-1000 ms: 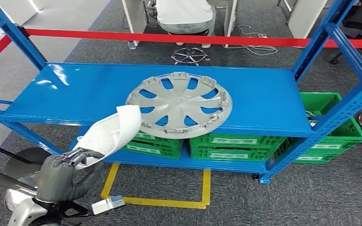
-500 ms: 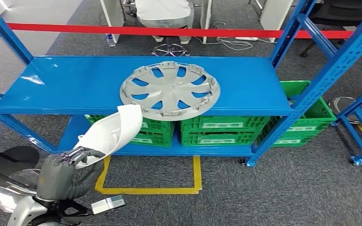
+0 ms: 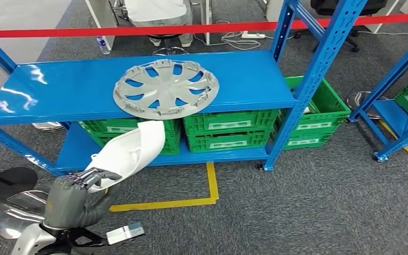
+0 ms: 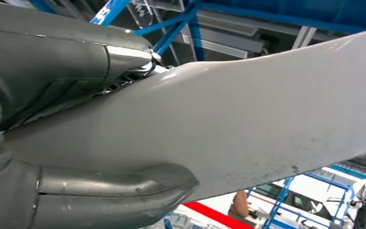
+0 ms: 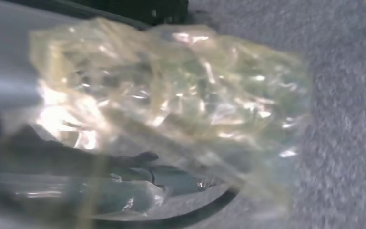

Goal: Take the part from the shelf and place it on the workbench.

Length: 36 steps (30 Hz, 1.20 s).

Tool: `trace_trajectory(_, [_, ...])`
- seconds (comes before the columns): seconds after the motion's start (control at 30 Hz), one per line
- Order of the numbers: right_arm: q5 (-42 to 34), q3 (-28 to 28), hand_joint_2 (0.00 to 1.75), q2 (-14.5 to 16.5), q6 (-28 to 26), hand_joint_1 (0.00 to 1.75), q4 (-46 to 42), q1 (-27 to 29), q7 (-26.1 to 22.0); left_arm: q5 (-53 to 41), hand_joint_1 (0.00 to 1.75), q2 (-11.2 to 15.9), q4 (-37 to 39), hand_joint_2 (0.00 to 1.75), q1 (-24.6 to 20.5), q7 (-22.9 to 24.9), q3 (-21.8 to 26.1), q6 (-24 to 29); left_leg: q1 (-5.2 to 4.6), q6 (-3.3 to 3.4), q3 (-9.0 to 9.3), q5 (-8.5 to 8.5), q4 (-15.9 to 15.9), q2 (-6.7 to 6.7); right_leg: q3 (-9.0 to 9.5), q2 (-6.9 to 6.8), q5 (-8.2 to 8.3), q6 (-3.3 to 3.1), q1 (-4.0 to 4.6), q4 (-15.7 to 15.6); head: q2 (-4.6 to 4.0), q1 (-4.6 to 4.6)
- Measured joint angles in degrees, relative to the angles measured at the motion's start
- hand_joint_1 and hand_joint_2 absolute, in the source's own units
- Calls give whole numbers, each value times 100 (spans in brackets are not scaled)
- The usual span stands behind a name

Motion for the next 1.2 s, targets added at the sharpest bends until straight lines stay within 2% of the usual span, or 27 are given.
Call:
trace_trajectory(0.03, [0,-1,0,-1,0,0,-1,-5,-2,0,175,1,0,175,1,0,-2,0,14,-24,-32,-224,345,-25,-64,1,59,-4,1,17,0,-4])
trace_trajectory(0.07, [1,-1,0,-1,1,0,-1,-8,-3,1,175,1,0,175,1,0,-3,0,26,-41,-34,-301,620,-33,-140,6,114,-1,2,45,0,-4])
trace_trajectory(0.1, [1,-2,0,-1,2,0,-1,-10,-4,1,175,1,0,175,0,0,-4,0,38,-53,20,-236,752,-36,-226,12,165,9,1,84,0,-5])
trace_trajectory(0.13, [2,-2,0,-1,5,0,-1,-10,-4,1,175,1,0,175,0,0,-4,0,49,-57,144,-72,691,-37,-326,17,208,25,-1,126,0,-5])
trace_trajectory(0.2, [2,-2,0,0,9,0,0,-9,-5,1,175,1,-1,175,-4,0,-5,0,72,-56,595,210,92,-55,-506,32,275,72,-1,213,0,-7])
trace_trajectory(0.27, [4,-1,0,0,11,0,-1,-16,-14,0,175,0,-4,175,-8,1,-6,1,68,-10,990,205,-573,-102,-633,50,350,131,12,290,0,-3])
trace_trajectory(0.3, [5,-1,0,-1,11,0,-1,-19,-21,-1,175,1,-5,175,-9,2,-7,1,57,18,1068,153,-740,-121,-679,57,397,163,20,311,0,-1])
trace_trajectory(0.37, [10,-3,0,-1,11,0,0,-13,-34,-1,175,4,-7,175,-8,6,-5,1,51,87,1035,145,-816,-115,-755,66,466,232,13,326,0,2])
trace_trajectory(0.4, [15,-4,0,-2,11,0,0,-8,-36,-1,175,5,-7,175,-10,7,-3,0,52,131,990,172,-823,-102,-810,64,404,262,7,369,0,9])
trace_trajectory(0.43, [22,-5,0,-2,11,0,1,-3,-39,-1,175,5,-7,175,-12,10,-1,0,54,187,938,207,-831,-86,-880,64,248,284,2,500,0,22])
trace_trajectory(0.5, [44,-9,0,-2,23,0,1,-5,-44,-2,175,3,-7,175,-12,16,2,-1,23,293,826,296,-830,-55,-1067,60,-272,300,0,1094,0,48])
trace_trajectory(0.53, [55,-14,0,-2,30,0,1,-7,-46,-1,175,2,-7,175,-10,20,2,-2,-7,327,768,342,-825,-41,-1154,61,-499,296,3,1486,0,54])
trace_trajectory(0.57, [65,-20,0,-2,36,0,1,-10,-45,-1,175,1,-7,175,-10,26,2,-4,-42,351,705,389,-819,-28,-1205,61,-614,283,12,1808,0,55])
trace_trajectory(0.6, [73,-27,0,-2,38,0,1,-11,-45,0,175,1,-7,175,-9,32,2,-6,-80,370,640,436,-810,-18,-1185,61,-598,253,29,1981,0,56])
trace_trajectory(0.63, [79,-35,0,-3,40,0,1,-11,-46,2,175,1,-7,175,-9,42,2,-9,-118,386,577,479,-800,-14,-1074,62,-471,202,57,1949,0,58])
trace_trajectory(0.67, [85,-40,0,-3,43,0,1,-12,-46,5,175,1,-7,175,-9,53,2,-11,-155,399,520,522,-793,-12,-863,63,-298,124,99,1714,0,58])
trace_trajectory(0.73, [94,-45,0,-14,49,0,-3,-21,-48,16,175,1,-7,175,-10,78,3,-15,-215,417,434,606,-782,-12,-261,58,-116,-87,215,885,0,55])
trace_trajectory(0.8, [102,-46,0,-25,51,0,-9,-37,-50,33,175,-1,-7,175,-11,96,5,-18,-240,397,371,702,-775,0,159,46,-156,-191,288,230,0,48])
trace_trajectory(0.83, [105,-46,0,-26,51,0,-10,-39,-51,42,175,-1,-7,175,-12,99,6,-19,-244,376,342,753,-774,7,224,41,-164,-193,297,95,0,51])
trace_trajectory(0.9, [107,-48,0,-13,50,0,-5,-26,-49,55,175,0,-7,175,-10,101,7,-20,-234,322,267,762,-751,-6,168,50,-70,-175,267,-5,0,61])
trace_trajectory(0.93, [107,-49,0,-7,49,0,-3,-21,-48,59,175,1,-7,175,-7,102,9,-20,-223,278,218,625,-663,-28,125,44,-7,-183,242,-40,0,65])
trace_trajectory(0.97, [106,-50,0,0,45,0,-1,-21,-46,63,175,2,-6,175,-4,103,12,-20,-202,226,154,388,-471,-50,65,37,57,-189,214,-65,0,65])
trace_trajectory(1.03, [100,-55,0,2,27,0,-1,-28,-44,80,175,3,-5,175,1,106,16,-20,-114,119,4,-172,188,-71,-94,25,169,-196,199,-19,0,62])
trace_trajectory(1.07, [93,-60,0,4,7,0,-1,-29,-48,91,175,3,-5,175,3,107,18,-19,-67,75,-47,-327,529,-70,-195,21,217,-180,188,20,0,62])
trace_trajectory(1.1, [82,-68,0,7,-20,0,-1,-29,-60,102,175,3,-5,175,4,107,20,-19,-25,32,-45,-339,750,-70,-302,16,261,-154,170,69,0,63])
trace_trajectory(1.13, [77,-78,0,12,-56,0,-1,-29,-82,111,175,3,-5,175,3,107,22,-18,15,-13,32,-225,801,-70,-418,11,299,-121,143,130,0,62])
trace_trajectory(1.2, [89,-93,0,21,-131,0,-1,-34,-142,141,175,2,-5,175,2,107,33,-17,95,-116,435,111,362,-70,-651,9,365,-43,84,282,0,59])
